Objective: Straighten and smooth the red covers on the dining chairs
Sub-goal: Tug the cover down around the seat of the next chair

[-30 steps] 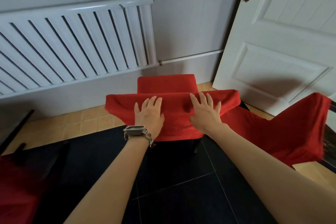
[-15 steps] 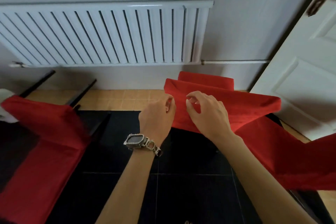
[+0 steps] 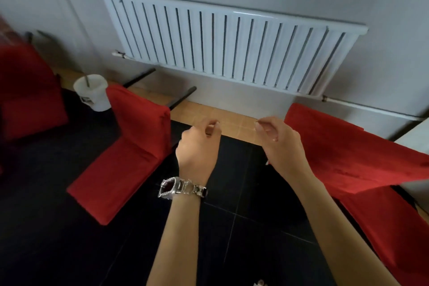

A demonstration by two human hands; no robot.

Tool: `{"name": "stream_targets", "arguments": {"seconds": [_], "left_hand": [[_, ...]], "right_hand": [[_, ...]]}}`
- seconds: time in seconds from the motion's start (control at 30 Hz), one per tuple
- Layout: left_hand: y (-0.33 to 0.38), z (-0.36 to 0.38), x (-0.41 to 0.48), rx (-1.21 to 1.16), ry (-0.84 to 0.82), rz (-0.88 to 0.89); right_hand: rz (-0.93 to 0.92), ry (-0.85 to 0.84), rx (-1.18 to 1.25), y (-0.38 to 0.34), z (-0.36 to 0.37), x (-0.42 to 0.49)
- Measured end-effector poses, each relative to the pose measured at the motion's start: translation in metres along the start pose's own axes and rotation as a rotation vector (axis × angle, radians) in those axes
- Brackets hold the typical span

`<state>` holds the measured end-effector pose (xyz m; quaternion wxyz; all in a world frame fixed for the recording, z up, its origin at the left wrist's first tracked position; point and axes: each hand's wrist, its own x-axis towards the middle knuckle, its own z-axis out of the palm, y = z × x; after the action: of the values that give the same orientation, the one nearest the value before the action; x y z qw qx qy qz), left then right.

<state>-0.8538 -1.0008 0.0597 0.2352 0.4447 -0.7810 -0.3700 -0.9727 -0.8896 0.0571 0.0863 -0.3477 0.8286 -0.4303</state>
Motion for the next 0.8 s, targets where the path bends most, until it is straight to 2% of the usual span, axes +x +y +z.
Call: {"name": "stream_targets", "arguments": {"seconds": [0.33, 0.57, 0.8], "left_hand": [[-0.112, -0.113, -0.02, 0.001, 0.219, -0.28], [-0.138, -0.142, 0.003, 0.014, 0.311, -0.369], [-0.145, -0.171, 0.067, 0.066, 0.366, -0.442]], "right_hand": [[-0.164, -0.297, -0.05, -0.069, 0.12, -0.015], [-0.28, -0.448, -0.04, -0.099, 0.167, 0.013], [-0.346, -0.602, 0.04, -0.138, 0.22, 0.08]]}}
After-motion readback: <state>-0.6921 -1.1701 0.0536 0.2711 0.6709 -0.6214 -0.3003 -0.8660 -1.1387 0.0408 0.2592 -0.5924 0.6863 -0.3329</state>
